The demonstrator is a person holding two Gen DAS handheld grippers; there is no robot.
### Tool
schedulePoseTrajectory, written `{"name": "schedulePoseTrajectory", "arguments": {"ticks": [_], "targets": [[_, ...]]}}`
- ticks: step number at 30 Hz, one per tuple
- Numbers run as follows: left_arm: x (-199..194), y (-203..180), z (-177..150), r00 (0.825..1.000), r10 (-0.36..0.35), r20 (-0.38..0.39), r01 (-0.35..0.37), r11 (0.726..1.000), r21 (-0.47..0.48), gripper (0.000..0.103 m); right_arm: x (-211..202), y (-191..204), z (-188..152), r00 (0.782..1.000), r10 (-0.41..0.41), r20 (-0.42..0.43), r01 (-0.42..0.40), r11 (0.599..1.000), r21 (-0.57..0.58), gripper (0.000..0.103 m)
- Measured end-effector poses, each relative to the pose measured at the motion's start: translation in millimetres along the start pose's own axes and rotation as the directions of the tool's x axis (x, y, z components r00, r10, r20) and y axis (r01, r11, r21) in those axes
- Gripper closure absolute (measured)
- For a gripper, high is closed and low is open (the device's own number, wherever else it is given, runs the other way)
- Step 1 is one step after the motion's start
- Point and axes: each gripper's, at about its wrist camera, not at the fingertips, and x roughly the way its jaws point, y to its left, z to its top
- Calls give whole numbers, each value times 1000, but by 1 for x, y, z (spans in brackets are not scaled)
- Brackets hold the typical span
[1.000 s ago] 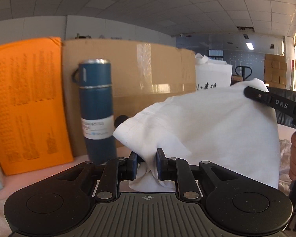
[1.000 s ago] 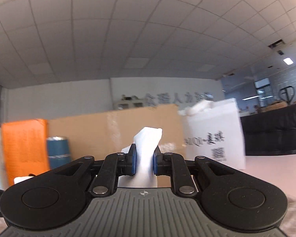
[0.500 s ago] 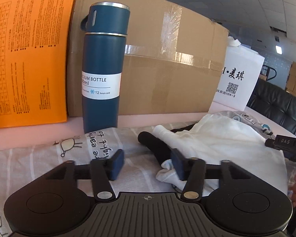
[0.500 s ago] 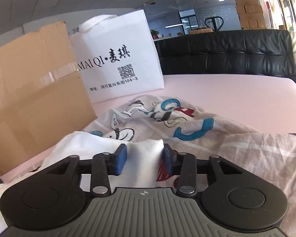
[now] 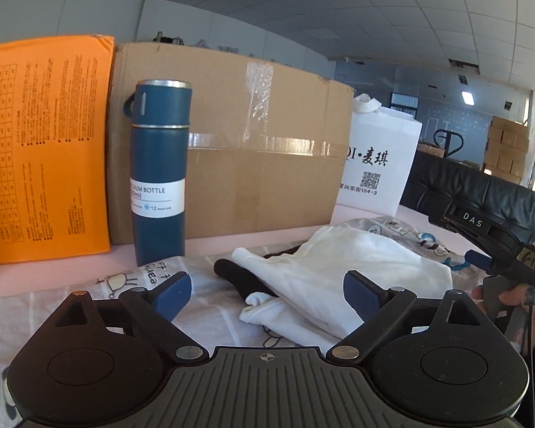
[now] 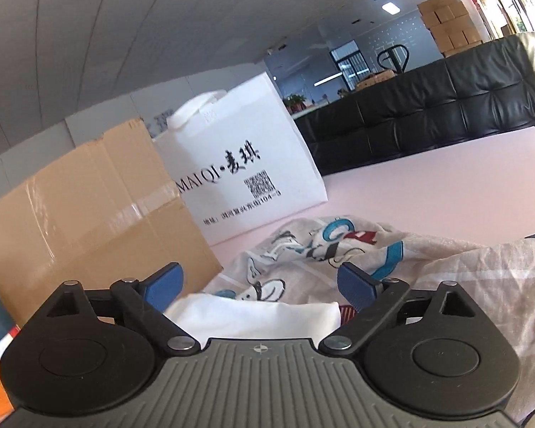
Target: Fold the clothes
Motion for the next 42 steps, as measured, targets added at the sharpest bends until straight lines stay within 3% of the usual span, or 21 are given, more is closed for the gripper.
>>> {"name": "schedulePoseTrajectory", "arguments": {"ticks": [4, 8, 9, 11, 15, 19, 21, 24, 31, 42], "targets": [[-35, 11, 3, 999, 6, 44, -7, 1000, 16, 2, -33, 11, -1, 993, 76, 94, -75, 997, -8, 0], [-68, 21, 3, 994, 8, 113, -13, 999, 42, 0, -71, 40, 3, 978, 199, 56, -196, 980, -44, 0], [-75, 23, 2, 991, 1, 130, -7, 999, 45, 0, -82, 50, 3, 979, 198, 49, -195, 979, -65, 0], [-88, 29, 0, 986, -11, 168, 4, 999, 44, 0, -108, 73, 0, 991, 123, 47, -116, 985, -129, 0], [-102, 39, -8, 971, -20, 236, 17, 1000, 16, 0, -154, 106, -21, 993, 117, 7, -112, 970, -215, 0], [-104, 50, -22, 957, -29, 290, 39, 999, -26, 0, -177, 125, -51, 998, 61, -19, -64, 962, -266, 0], [-103, 56, -31, 946, -34, 323, 54, 997, -53, 0, -178, 130, -65, 1000, 27, -10, -29, 955, -295, 0], [-97, 60, -39, 953, -35, 302, 54, 997, -58, 0, -180, 136, -81, 1000, 2, 30, 9, 938, -347, 0], [-96, 49, -56, 942, 15, 336, -32, 999, 44, 0, -182, 148, -105, 992, -3, 129, 63, 886, -459, 0], [-96, 48, -57, 943, 52, 329, -73, 996, 52, 0, -183, 146, -103, 987, 26, 157, 47, 895, -445, 0]]}}
